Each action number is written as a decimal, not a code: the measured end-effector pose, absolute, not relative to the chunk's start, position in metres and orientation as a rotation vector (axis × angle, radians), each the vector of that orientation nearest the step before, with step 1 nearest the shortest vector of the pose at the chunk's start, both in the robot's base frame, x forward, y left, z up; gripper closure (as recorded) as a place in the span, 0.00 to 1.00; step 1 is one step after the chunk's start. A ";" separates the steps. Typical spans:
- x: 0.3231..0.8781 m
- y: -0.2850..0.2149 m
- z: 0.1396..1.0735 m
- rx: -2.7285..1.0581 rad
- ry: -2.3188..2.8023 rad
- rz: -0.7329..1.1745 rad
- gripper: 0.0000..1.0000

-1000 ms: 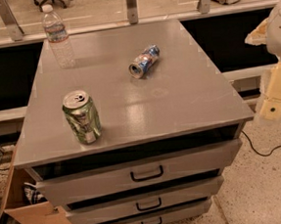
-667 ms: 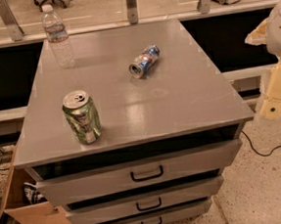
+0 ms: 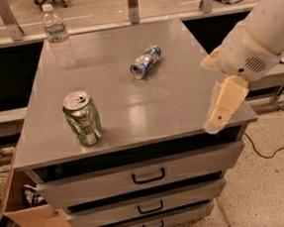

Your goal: Move green can near redbull can

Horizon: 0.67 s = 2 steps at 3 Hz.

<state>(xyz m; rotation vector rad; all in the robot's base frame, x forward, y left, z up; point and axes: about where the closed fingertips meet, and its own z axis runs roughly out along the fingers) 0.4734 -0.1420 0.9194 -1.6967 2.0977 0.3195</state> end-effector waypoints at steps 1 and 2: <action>0.495 -0.083 0.900 -1.700 1.974 0.496 0.00; 0.509 -0.034 0.885 -1.670 1.862 0.644 0.00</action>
Offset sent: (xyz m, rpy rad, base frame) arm 0.0534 0.1654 -0.0498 0.4609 0.0356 0.1889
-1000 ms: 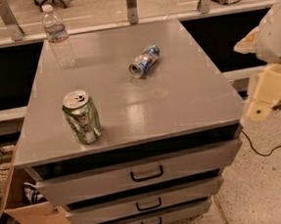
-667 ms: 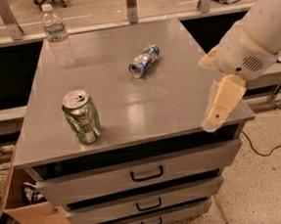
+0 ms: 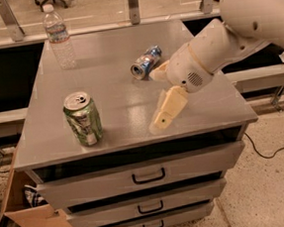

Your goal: Move green can near redbull can

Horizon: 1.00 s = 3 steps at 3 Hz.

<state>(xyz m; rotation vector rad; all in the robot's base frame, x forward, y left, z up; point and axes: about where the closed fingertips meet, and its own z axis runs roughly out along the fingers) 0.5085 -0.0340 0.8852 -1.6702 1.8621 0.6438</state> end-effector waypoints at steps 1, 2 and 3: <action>0.506 0.009 0.875 -1.622 1.744 0.757 0.00; 0.499 0.049 0.869 -1.577 1.646 0.854 0.00; 0.488 0.089 0.869 -1.553 1.560 0.940 0.00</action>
Offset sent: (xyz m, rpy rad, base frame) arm -0.0174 0.1268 -0.0232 0.3925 -0.0142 0.1031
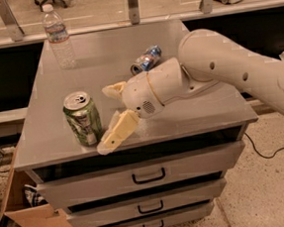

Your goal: Move green can near redbull can

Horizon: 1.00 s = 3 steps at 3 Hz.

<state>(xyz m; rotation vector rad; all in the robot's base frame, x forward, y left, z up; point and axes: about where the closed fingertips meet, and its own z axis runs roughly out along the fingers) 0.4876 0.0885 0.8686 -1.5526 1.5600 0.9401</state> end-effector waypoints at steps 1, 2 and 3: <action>0.476 0.120 0.873 -1.545 1.491 1.006 0.00; 0.465 0.142 0.878 -1.531 1.441 1.041 0.18; 0.457 0.160 0.883 -1.523 1.403 1.063 0.42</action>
Offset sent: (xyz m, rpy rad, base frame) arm -0.0328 0.0753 0.0144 0.1689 -0.0080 0.0767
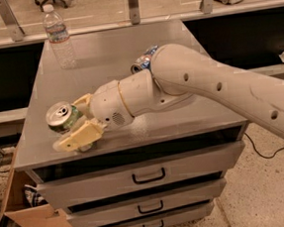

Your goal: Move green can near redbull can

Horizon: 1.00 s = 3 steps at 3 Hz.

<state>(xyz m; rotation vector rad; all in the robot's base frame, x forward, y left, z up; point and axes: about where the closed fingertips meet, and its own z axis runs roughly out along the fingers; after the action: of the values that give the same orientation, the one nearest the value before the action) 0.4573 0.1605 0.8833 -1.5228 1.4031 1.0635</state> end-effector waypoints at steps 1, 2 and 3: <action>0.462 0.160 0.886 -1.486 1.410 1.059 0.65; 0.482 0.137 0.897 -1.436 1.424 0.998 0.87; 0.524 0.078 0.929 -1.376 1.418 0.877 1.00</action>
Offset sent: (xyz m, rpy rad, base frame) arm 0.0585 -0.0606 0.0287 0.0369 -0.0633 -0.1933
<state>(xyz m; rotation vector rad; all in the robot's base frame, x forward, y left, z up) 0.5243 0.0779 0.9294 -1.3762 1.4178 0.8765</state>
